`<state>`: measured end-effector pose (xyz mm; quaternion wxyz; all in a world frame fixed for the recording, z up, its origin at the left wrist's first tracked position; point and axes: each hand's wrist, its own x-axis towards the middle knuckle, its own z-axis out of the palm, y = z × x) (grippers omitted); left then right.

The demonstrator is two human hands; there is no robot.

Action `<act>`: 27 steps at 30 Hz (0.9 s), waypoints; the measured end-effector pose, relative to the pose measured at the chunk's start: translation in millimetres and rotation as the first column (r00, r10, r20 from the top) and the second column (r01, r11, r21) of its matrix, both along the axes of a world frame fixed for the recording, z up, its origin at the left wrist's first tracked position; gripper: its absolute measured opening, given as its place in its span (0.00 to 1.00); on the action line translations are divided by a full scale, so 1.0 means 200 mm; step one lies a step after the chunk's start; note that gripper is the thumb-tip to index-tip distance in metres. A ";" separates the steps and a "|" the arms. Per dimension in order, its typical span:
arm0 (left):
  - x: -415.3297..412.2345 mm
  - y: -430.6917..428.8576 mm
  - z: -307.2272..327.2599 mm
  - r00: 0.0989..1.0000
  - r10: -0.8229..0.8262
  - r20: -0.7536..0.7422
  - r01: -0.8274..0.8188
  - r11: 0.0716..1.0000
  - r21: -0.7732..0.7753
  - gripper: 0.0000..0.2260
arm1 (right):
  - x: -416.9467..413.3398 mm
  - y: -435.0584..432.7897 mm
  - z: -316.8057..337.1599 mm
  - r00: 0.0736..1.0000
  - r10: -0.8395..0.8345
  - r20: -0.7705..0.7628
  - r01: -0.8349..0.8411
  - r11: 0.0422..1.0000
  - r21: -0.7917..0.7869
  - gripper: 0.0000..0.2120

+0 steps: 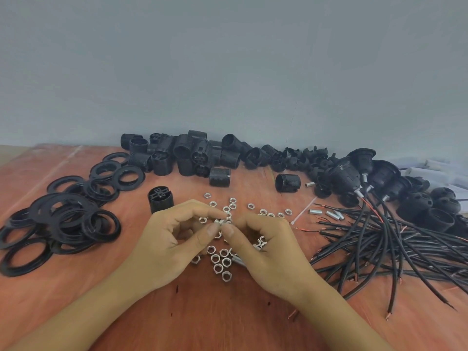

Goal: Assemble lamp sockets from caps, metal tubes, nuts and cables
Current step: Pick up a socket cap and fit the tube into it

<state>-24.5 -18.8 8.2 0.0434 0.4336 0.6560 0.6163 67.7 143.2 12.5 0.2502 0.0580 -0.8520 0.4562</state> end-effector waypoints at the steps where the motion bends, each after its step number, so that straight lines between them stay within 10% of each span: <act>1: 0.00 0.00 0.00 1.000 -0.009 0.015 0.009 1.000 0.001 0.08 | 0.00 0.00 -0.01 1.000 0.005 0.001 -0.005 1.000 0.024 0.21; 9: 0.00 0.00 0.02 0.934 -0.050 0.355 -0.007 0.987 0.158 0.04 | -0.08 0.16 0.09 0.953 -0.295 0.065 0.284 0.949 0.134 0.16; 14: -0.02 0.01 0.03 0.811 -0.088 0.578 -0.051 0.974 0.219 0.10 | -0.38 0.55 0.19 0.742 -0.644 0.187 0.518 0.728 0.450 0.12; 19: -0.03 0.02 0.01 0.806 -0.029 0.591 -0.097 0.979 0.180 0.13 | -0.58 0.67 0.20 0.642 -0.691 0.332 0.376 0.661 0.650 0.21; 27: -0.04 0.00 0.00 0.857 -0.016 0.516 -0.059 0.990 0.128 0.15 | -0.69 0.62 0.12 0.544 -0.800 0.253 0.438 0.528 0.728 0.06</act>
